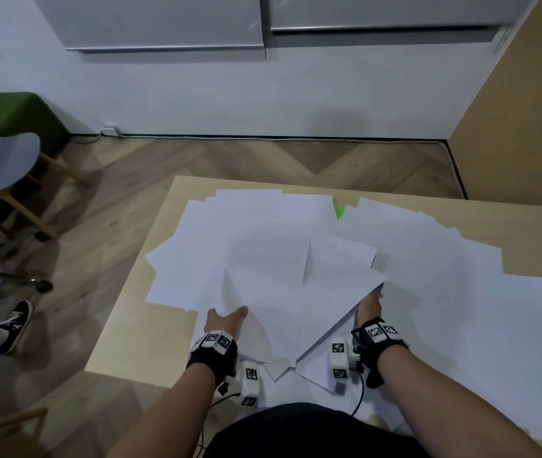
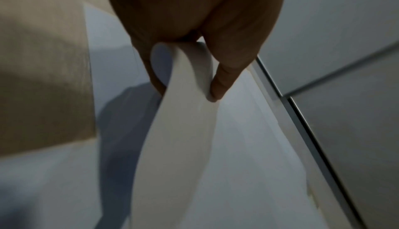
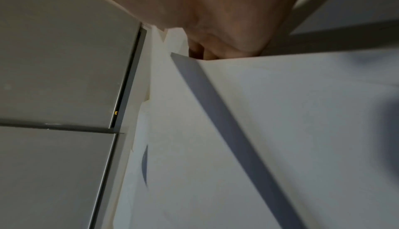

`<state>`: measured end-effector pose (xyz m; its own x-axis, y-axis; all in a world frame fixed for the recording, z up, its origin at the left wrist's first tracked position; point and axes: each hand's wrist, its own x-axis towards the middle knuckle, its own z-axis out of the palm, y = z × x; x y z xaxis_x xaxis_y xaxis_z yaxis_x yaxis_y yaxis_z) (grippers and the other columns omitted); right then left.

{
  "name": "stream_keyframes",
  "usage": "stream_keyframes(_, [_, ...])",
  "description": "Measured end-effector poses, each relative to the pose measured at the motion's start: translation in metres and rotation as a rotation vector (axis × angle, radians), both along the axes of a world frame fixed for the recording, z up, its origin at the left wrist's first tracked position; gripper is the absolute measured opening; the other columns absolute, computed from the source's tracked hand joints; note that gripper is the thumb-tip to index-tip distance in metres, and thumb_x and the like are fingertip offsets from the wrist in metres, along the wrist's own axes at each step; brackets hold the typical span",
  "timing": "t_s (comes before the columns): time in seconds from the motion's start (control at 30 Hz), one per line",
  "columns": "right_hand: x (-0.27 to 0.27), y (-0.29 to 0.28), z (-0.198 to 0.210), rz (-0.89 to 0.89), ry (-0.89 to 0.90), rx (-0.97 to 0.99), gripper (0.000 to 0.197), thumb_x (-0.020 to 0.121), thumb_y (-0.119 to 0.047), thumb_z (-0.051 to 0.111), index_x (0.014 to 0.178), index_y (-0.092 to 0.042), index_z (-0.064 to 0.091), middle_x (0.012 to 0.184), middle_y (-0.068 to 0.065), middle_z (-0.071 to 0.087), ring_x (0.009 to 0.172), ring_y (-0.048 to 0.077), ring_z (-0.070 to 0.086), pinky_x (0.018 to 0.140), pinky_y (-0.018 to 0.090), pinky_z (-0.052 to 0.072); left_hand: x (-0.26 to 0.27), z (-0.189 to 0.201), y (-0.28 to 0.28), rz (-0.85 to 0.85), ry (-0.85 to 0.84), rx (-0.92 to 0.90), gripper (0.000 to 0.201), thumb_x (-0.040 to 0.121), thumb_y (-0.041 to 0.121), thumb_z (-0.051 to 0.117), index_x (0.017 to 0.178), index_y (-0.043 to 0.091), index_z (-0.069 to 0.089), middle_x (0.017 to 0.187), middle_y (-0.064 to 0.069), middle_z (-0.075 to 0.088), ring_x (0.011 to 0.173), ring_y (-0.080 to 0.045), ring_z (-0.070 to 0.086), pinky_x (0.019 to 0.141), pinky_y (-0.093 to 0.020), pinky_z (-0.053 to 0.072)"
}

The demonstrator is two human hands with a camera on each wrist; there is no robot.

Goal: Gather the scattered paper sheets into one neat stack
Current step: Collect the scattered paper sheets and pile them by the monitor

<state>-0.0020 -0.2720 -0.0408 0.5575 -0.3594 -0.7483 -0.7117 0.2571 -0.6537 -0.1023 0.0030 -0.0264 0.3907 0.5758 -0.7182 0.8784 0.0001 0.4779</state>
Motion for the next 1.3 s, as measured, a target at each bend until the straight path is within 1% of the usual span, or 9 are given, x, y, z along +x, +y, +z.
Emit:
stream_keyframes(0.13, [0.003,-0.009,-0.048,0.042,-0.103,-0.020,0.086,0.055,-0.104,0.022,0.087,-0.032,0.057,0.085,-0.010,0.056,0.073,0.010,0.054,0.069,0.031,0.040,0.003,0.003,0.005,0.076,0.009,-0.052,0.095,0.083,0.046,0.069,0.155,0.011,0.017,0.151,-0.018,0.039,0.131,-0.040,0.046,0.102,-0.050,0.042])
stream_keyframes(0.2, [-0.001,-0.005,-0.040,0.183,-0.024,-0.105,0.080,0.061,-0.097,0.041,0.090,-0.025,0.061,0.088,-0.005,0.059,0.080,0.018,0.057,0.077,0.034,0.046,0.004,0.007,0.002,0.026,0.033,-0.053,0.095,0.082,0.049,0.069,0.153,0.010,0.020,0.149,-0.018,0.042,0.128,-0.040,0.048,0.097,-0.049,0.045])
stream_keyframes(0.27, [-0.005,0.002,-0.011,0.343,-0.024,-0.188,0.053,0.081,-0.059,0.066,0.099,-0.009,0.063,0.099,0.007,0.066,0.088,0.024,0.060,0.082,0.032,0.047,0.006,0.007,-0.003,-0.147,0.068,0.006,0.092,0.076,0.052,0.071,0.147,0.009,0.031,0.141,-0.014,0.050,0.119,-0.034,0.055,0.091,-0.042,0.048])
stream_keyframes(0.37, [-0.004,0.003,-0.005,0.470,-0.026,-0.317,0.028,0.082,-0.018,0.069,0.103,-0.001,0.061,0.104,0.015,0.069,0.082,0.024,0.059,0.073,0.027,0.043,0.008,0.007,-0.005,-0.396,0.137,0.141,0.086,0.070,0.048,0.073,0.139,0.010,0.039,0.132,-0.012,0.055,0.107,-0.029,0.058,0.084,-0.034,0.049])
stream_keyframes(0.67, [0.003,-0.002,-0.007,0.673,0.012,-0.356,0.042,0.088,-0.007,0.048,0.130,-0.008,0.049,0.126,0.013,0.059,0.103,0.028,0.053,0.090,0.032,0.043,0.025,0.012,-0.008,-0.553,-0.019,0.303,0.086,0.075,0.053,0.075,0.139,0.013,0.035,0.131,-0.012,0.052,0.119,-0.032,0.055,0.093,-0.040,0.047])
stream_keyframes(0.83, [0.000,0.001,-0.006,0.591,-0.021,-0.295,0.073,0.092,-0.054,0.054,0.145,-0.007,0.037,0.148,0.012,0.044,0.133,0.030,0.044,0.111,0.041,0.034,0.034,0.012,-0.037,-0.950,0.141,0.634,0.090,0.071,0.088,0.039,0.127,0.018,0.051,0.129,-0.008,0.047,0.121,-0.031,0.042,0.096,-0.047,0.035])
stream_keyframes(0.97, [0.001,-0.004,-0.011,0.611,-0.027,-0.345,0.038,0.082,-0.018,0.068,0.117,-0.008,0.055,0.114,0.008,0.065,0.100,0.026,0.061,0.088,0.032,0.048,0.040,0.009,-0.049,-1.083,0.133,0.685,0.102,0.070,0.094,0.020,0.120,0.016,0.061,0.124,-0.008,0.053,0.117,-0.032,0.043,0.094,-0.047,0.033])
stream_keyframes(1.13, [0.005,-0.010,0.006,0.519,-0.140,-0.252,0.013,0.076,0.004,0.061,0.077,-0.009,0.060,0.068,0.002,0.057,0.069,0.020,0.051,0.060,0.024,0.041,0.050,0.023,-0.040,-0.826,-0.015,0.580,0.097,0.072,0.092,0.031,0.129,0.018,0.056,0.133,-0.007,0.053,0.124,-0.031,0.043,0.101,-0.047,0.034])
stream_keyframes(1.3, [0.015,-0.010,0.029,0.481,-0.222,-0.170,0.036,0.069,0.011,0.059,0.053,-0.016,0.041,0.049,-0.002,0.040,0.058,0.018,0.035,0.053,0.025,0.032,0.074,0.037,-0.030,-0.426,-0.353,0.069,0.099,0.075,0.063,0.072,0.153,0.022,0.026,0.154,-0.004,0.037,0.140,-0.024,0.038,0.114,-0.044,0.033])
